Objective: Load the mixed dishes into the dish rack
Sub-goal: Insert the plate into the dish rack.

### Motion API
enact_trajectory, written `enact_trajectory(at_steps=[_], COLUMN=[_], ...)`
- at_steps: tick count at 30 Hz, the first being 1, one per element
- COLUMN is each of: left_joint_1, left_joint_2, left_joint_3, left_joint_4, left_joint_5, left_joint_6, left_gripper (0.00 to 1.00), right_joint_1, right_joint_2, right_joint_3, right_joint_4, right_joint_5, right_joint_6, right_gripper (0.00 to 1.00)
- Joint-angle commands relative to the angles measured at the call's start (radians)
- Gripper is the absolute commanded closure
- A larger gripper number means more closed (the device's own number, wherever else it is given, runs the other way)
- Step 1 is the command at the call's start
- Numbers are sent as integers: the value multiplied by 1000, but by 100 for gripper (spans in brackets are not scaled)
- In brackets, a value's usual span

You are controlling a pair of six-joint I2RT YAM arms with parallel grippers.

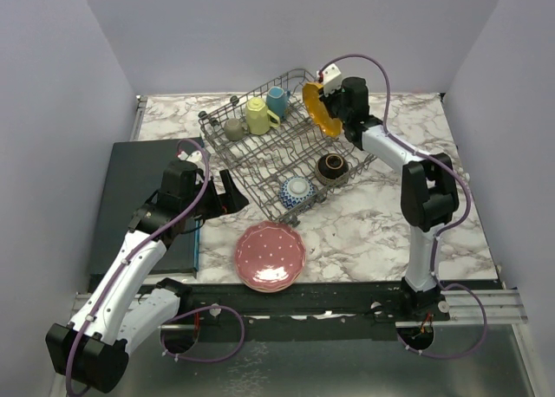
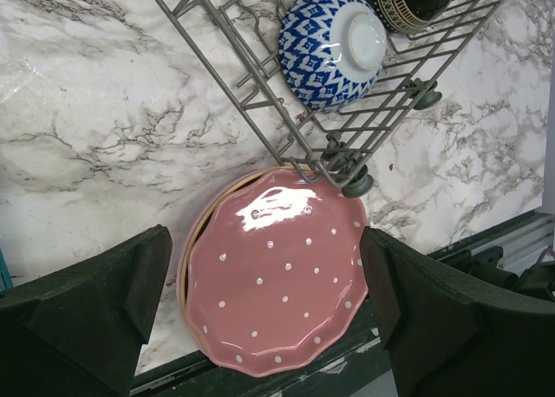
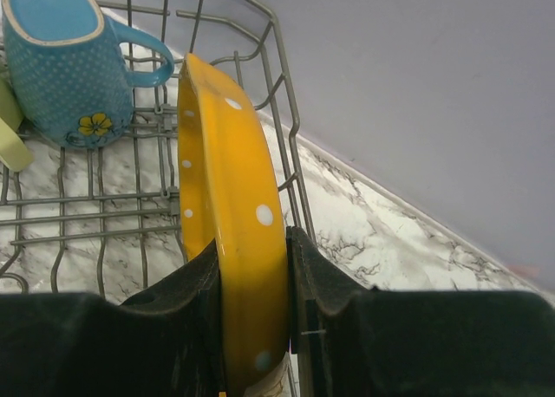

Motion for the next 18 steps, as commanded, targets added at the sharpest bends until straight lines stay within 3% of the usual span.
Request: enact_trajectory(at_steps=[1,18], left_joint_1=[9,18], left_joint_2=[2,3], left_joint_3=[-5,-5], left_joint_4=[22,23], left_joint_5=[11,12], left_joint_6=[13,12], left_gripper=[2,2], right_joint_1=[-4,-5], right_joint_2=[9,41], right_joint_3=[-3,-20], right_joint_4=[168,230], right_joint_5=[8,37], right_joint_6=[24,59], right_gripper=[100,100])
